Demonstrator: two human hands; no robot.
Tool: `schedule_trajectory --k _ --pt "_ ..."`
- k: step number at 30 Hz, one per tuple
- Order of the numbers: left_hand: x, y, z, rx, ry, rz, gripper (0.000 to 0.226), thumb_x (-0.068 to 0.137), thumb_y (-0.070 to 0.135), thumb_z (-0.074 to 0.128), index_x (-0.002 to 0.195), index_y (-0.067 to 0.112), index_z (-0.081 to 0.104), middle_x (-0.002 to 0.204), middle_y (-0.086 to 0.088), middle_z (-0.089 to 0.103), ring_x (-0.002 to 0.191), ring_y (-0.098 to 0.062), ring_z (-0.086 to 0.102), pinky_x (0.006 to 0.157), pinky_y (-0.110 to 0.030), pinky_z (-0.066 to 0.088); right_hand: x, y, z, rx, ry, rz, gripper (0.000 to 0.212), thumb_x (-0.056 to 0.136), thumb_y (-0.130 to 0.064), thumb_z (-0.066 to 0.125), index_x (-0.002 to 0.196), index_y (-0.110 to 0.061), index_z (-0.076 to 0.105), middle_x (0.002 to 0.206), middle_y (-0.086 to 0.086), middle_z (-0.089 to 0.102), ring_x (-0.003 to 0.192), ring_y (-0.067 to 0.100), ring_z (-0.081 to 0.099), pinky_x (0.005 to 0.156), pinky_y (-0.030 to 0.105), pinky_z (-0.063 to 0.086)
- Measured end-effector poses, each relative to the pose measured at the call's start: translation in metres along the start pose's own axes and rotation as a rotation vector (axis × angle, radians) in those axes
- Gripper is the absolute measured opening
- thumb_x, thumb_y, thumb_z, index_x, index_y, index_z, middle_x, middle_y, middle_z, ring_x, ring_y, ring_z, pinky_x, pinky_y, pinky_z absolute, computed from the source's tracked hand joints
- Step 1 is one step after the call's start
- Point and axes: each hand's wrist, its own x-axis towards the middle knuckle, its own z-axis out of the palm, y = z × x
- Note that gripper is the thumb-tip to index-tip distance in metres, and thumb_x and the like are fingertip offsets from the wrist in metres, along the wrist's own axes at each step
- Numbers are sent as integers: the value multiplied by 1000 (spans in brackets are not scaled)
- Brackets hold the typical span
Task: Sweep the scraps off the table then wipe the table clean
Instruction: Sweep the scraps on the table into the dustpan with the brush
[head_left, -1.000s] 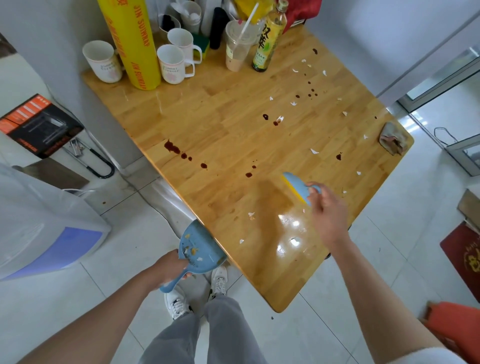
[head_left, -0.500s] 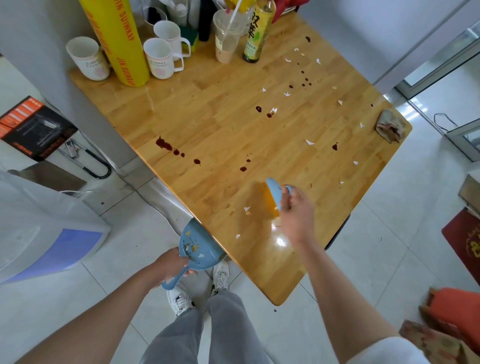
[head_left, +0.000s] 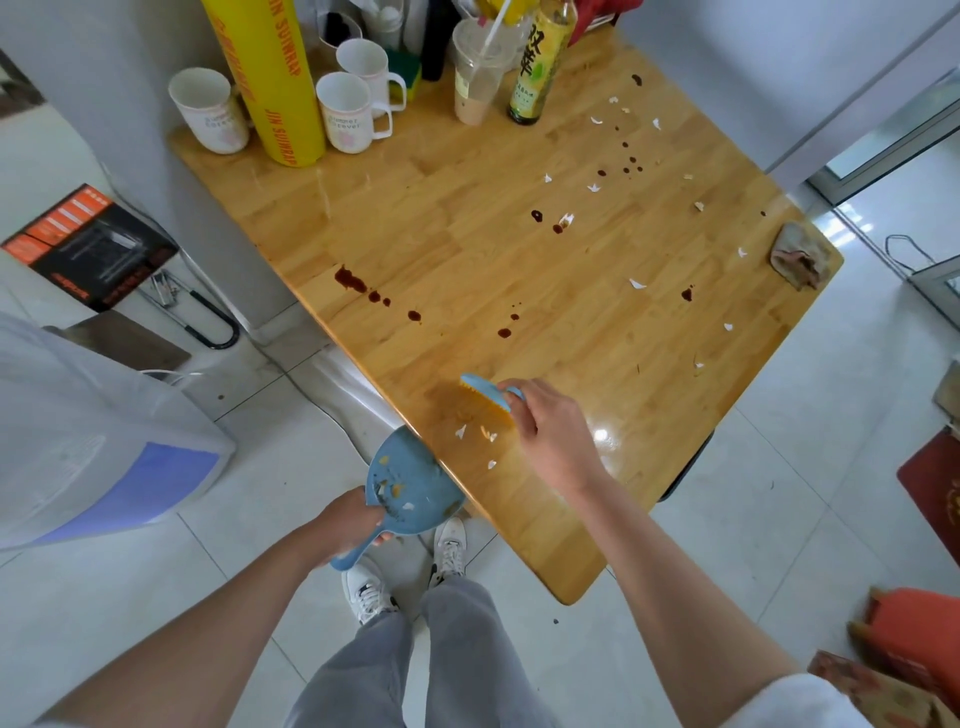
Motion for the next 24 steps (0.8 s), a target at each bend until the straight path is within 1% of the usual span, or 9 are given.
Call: schedule_trajectory --k 3,5,9,12,15,16,18,21,24 --pt "-1 -3 5 -6 9 -3 21 92 13 55 107 13 70 92 -3 76 82 -16 72 72 -25 57 -21 -16 16 12 -68 -61 25 103 -11 50 121 -5 67 94 -1 62 56 0 46 52 10 34" --pt "-2 -6 8 2 10 -6 21 93 12 55 107 9 70 94 -5 75 84 -18 72 77 -28 57 -34 -24 25 20 -74 -72 25 102 -10 51 120 -4 67 93 2 64 54 3 42 51 15 34" --pt "-4 -10 14 19 0 7 21 93 10 53 105 5 69 96 -10 74 89 -23 72 83 -33 57 -51 -35 31 56 -66 -69 24 102 -11 52 119 -5 69 98 6 68 64 13 55 57 27 45" --pt "-5 -11 20 25 -17 20 21 93 10 54 106 6 68 97 -11 74 90 -24 72 87 -36 57 -55 -32 21 69 36 -35 21 101 -8 54 115 -6 69 94 5 69 63 17 62 55 34 50" --pt "-3 -10 24 -8 -41 34 21 93 11 54 107 10 69 97 -10 74 89 -23 71 83 -33 58 -55 -11 -2 -5 250 75 20 101 -8 53 112 -8 70 82 -5 62 56 2 55 49 10 38" --pt "-2 -11 25 -8 -50 39 22 93 11 53 107 11 70 97 -9 74 89 -22 71 81 -33 58 -54 0 -11 -35 312 134 21 102 -12 51 112 -9 70 81 -5 62 57 2 54 52 7 35" --pt "0 -11 27 2 -62 39 24 92 12 52 108 10 69 97 -10 74 89 -23 72 82 -34 58 -55 23 -28 -99 391 259 27 104 -20 46 113 -10 69 91 3 69 66 6 56 62 13 35" --pt "0 -9 31 24 -69 25 26 90 15 51 108 7 68 95 -10 74 86 -23 72 83 -35 58 -60 56 -47 -163 394 396 29 106 -22 43 114 -8 68 97 9 70 80 26 63 68 26 36" --pt "1 -3 34 44 -72 38 23 86 17 51 100 8 67 97 -15 74 79 -19 69 75 -28 56 -69 73 -53 -200 360 473 30 106 -22 43 115 -7 67 100 10 70 84 27 61 69 26 34"
